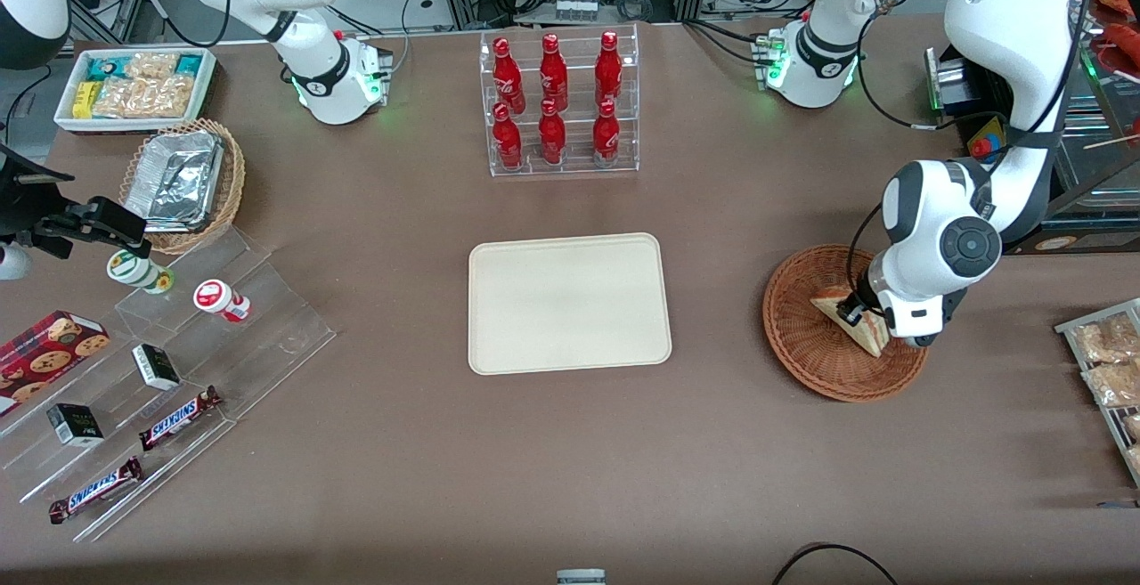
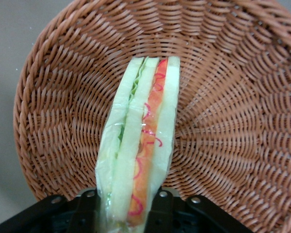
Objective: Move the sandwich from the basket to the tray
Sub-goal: 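Lift the sandwich out of the basket with the left gripper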
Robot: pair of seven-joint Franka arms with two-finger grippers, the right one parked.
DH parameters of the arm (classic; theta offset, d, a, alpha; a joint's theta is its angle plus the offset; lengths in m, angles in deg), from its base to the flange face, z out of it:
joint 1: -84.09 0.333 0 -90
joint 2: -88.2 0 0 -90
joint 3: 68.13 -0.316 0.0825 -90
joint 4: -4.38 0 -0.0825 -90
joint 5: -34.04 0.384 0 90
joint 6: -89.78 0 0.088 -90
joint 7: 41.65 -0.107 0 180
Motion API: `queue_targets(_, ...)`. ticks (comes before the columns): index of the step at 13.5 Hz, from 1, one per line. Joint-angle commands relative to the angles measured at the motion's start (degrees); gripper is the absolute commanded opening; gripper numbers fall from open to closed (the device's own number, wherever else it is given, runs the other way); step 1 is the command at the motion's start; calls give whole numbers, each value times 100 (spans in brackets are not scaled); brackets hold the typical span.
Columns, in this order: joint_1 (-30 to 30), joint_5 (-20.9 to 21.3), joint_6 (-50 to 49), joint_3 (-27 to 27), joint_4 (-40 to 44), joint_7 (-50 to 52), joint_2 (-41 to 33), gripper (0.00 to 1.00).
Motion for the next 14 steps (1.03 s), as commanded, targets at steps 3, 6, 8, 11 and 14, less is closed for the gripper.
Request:
queue_targets(3, -35, 110, -1305, 71, 892, 66, -91, 0)
queue_targets(6, -210, 84, -2106, 194, 1473, -161, -118, 0)
queue_targets(8, -219, 14, -2389, 544, 1711, -530, -100, 0)
queue_targets(11, -219, -57, -2433, 1142, 1739, -926, -74, 0)
queue_targets(14, -219, -48, -2364, 1792, 1747, -1278, 22, 0)
